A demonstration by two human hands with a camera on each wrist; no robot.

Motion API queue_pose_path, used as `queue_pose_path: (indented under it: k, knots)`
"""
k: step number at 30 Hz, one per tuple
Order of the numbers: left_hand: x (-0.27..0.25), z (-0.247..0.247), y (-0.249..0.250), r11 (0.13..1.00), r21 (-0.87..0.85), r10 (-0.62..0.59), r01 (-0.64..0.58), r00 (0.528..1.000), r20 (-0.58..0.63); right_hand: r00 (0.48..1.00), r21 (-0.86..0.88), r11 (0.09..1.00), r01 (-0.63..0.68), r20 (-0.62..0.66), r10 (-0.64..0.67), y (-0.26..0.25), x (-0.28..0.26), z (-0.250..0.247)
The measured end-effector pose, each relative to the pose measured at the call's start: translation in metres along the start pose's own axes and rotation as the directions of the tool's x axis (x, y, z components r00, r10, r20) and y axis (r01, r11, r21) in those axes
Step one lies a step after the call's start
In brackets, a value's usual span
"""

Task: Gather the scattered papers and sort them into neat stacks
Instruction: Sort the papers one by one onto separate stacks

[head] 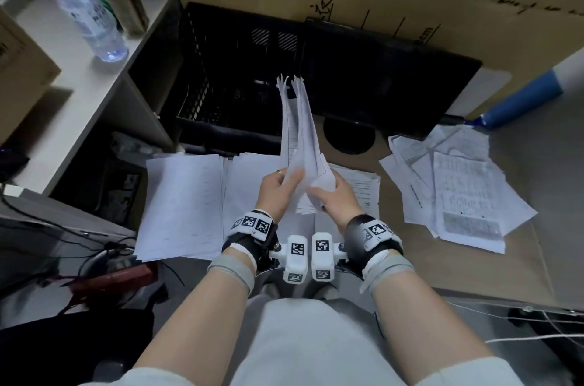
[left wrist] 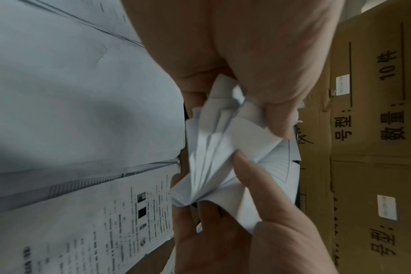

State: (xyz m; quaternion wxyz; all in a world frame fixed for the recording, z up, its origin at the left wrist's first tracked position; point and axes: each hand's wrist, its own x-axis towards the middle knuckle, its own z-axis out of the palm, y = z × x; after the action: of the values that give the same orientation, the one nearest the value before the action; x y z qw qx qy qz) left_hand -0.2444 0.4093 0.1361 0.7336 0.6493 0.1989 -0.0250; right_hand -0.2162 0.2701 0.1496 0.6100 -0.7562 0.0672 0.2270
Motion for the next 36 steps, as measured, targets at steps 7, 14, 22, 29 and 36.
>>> queue_pose_path:
  k: [7,14,22,29,36]
  knots:
    - [0.002,-0.017,-0.013,0.990,0.135,-0.022,0.040,0.992,-0.127,0.973,-0.003,0.988,-0.152,-0.177,0.149,0.018,0.011,0.004]
    - [-0.017,-0.082,-0.018,0.987,0.111,-0.081,0.116,0.957,-0.277,0.964,-0.245,0.942,-0.230,-0.193,0.185,0.032,0.028,0.037]
    - [-0.074,-0.198,-0.047,0.926,0.226,-0.046,0.302,0.686,-0.726,0.970,-0.442,0.867,-0.230,-0.033,0.240,0.058,0.033,0.147]
    - [-0.078,-0.249,-0.052,0.956,0.147,-0.033,0.254,0.591,-0.806,0.950,-0.463,0.834,-0.300,-0.066,0.305,0.064,0.036,0.183]
    - [-0.069,-0.258,-0.062,0.949,0.142,-0.065,0.282,0.615,-0.786,0.923,-0.482,0.810,-0.333,0.007,0.384,0.080,0.053,0.225]
